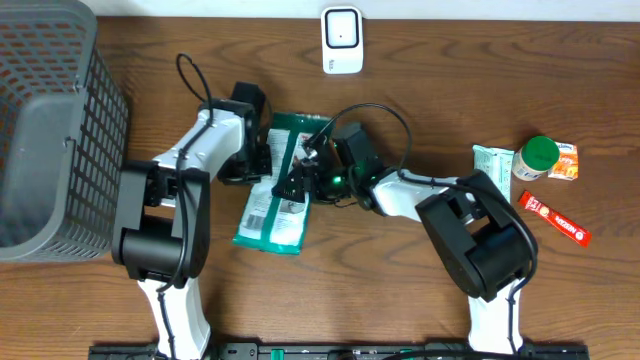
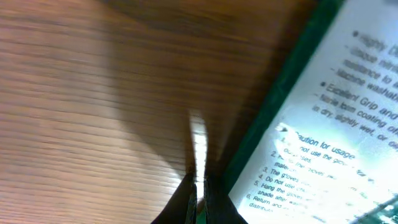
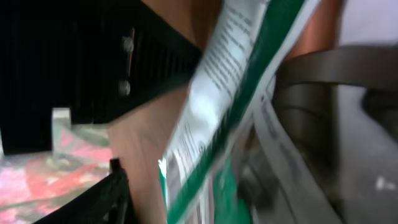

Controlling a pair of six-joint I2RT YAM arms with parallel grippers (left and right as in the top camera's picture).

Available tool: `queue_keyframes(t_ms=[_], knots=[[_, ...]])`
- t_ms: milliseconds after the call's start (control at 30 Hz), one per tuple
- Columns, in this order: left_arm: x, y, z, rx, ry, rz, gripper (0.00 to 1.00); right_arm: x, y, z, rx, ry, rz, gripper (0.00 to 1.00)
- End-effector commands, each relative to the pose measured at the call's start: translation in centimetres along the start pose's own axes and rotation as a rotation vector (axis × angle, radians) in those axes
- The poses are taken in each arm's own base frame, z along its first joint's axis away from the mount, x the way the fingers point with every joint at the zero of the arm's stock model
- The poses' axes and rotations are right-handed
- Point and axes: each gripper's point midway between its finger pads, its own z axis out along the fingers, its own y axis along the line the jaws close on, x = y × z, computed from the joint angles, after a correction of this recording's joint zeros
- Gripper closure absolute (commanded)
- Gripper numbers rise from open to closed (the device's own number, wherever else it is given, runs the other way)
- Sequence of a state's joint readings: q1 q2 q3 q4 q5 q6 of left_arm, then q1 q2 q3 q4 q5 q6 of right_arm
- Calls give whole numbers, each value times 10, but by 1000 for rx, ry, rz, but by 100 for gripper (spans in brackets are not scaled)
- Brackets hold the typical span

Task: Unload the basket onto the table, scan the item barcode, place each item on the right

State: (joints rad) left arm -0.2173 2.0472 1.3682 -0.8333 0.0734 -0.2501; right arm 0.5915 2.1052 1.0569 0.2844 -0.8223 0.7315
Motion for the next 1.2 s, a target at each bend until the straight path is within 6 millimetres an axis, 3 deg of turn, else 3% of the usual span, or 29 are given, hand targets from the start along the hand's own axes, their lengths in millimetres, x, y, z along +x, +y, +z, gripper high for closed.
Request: queue_keyframes(t_ms=[0, 400, 567, 700, 867, 1033, 1067, 1167], knots=[[27, -17, 24, 43, 106, 31, 93, 6, -22, 9, 58, -15, 20, 37], [22, -18, 23, 46, 86, 33, 92, 17, -23, 6, 42, 43, 59, 99], [1, -16, 0, 67, 6, 14, 92, 16, 5, -16, -131, 109, -1, 99], [-16, -12, -40, 102, -105, -6, 91, 12, 30, -49, -288, 152, -37, 99], [-29, -2, -119, 152, -325, -31, 89, 11, 47, -81, -421, 195, -47, 99], [-32, 40, -205, 142, -587, -188, 83, 14, 55, -97, -473, 226, -18, 99], [-31, 49, -222, 150, -637, -211, 78, 14, 56, -99, -471, 225, -9, 99], [-25, 79, -256, 157, -738, -293, 77, 15, 63, -108, -468, 225, 14, 99]])
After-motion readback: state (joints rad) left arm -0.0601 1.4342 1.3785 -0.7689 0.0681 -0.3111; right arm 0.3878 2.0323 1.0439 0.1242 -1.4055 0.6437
